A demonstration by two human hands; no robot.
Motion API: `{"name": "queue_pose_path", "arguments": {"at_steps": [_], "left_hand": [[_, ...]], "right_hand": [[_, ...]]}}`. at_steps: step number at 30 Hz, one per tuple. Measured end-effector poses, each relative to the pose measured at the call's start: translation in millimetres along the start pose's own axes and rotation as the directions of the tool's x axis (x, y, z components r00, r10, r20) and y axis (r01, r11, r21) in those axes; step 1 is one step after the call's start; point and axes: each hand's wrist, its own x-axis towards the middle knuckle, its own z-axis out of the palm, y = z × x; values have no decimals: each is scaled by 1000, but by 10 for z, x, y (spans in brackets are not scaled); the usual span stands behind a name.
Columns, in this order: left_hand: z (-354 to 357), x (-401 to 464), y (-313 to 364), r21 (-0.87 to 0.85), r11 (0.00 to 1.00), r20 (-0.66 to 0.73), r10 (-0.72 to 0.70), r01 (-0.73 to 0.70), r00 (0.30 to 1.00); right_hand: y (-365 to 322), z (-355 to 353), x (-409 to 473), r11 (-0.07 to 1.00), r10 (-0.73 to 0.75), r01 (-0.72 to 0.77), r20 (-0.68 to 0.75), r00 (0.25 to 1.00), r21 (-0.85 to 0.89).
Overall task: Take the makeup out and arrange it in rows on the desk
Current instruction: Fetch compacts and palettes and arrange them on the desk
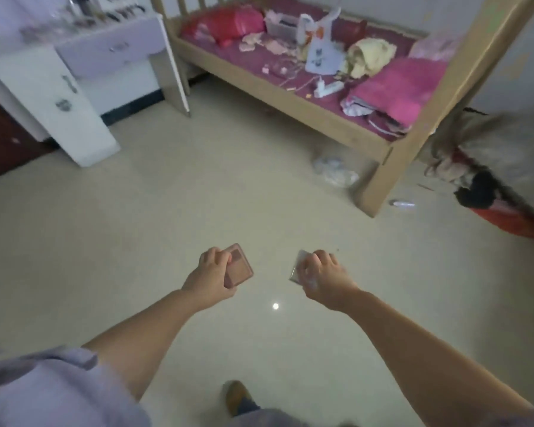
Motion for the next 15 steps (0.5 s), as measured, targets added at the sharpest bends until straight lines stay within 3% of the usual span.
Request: {"name": "queue_pose_path", "arguments": {"at_steps": [7, 15], "left_hand": [[-857, 53, -1531, -98, 975, -189, -213, 197, 959], [-1513, 750, -2882, -138, 945, -252, -323, 297, 912]], "right_hand": [[-1360, -218, 1459, 973, -215, 221, 95, 972, -66], [-2489, -325, 3345, 900, -413, 424, 114, 904, -98]]}}
